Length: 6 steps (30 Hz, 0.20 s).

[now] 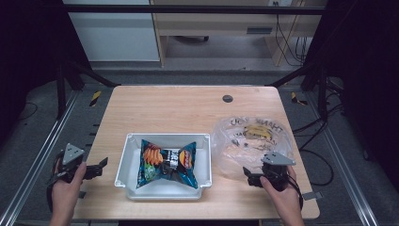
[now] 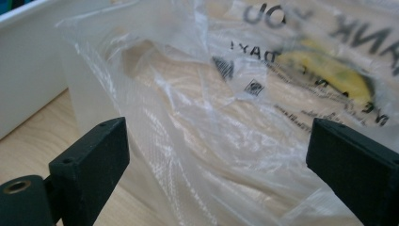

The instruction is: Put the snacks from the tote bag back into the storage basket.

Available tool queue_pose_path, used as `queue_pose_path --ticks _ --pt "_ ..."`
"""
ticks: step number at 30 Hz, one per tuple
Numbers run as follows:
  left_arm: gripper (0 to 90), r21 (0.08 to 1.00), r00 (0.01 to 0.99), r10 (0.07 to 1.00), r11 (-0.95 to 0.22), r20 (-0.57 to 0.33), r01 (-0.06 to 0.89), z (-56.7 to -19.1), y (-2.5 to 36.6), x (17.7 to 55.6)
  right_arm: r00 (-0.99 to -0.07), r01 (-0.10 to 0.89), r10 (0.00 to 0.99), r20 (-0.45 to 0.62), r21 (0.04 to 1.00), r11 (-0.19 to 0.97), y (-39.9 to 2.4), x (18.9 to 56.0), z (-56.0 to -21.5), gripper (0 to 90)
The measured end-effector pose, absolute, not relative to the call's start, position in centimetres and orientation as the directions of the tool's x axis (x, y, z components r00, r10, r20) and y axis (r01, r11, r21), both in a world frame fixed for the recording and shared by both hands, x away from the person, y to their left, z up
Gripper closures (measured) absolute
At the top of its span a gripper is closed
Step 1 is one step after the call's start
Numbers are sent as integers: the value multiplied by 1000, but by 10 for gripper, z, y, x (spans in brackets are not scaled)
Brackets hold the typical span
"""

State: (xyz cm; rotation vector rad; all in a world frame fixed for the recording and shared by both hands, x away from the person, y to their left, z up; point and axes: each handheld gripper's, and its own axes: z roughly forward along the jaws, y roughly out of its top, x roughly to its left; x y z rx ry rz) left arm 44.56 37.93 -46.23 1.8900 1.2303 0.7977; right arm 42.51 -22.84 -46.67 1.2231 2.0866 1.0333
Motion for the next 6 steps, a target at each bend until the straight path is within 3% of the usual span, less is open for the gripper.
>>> queue_pose_path --ticks 6 --pt "19 834 356 929 -277 106 477 -462 377 446 -456 477 889 -46 831 288 -228 423 -463 70"
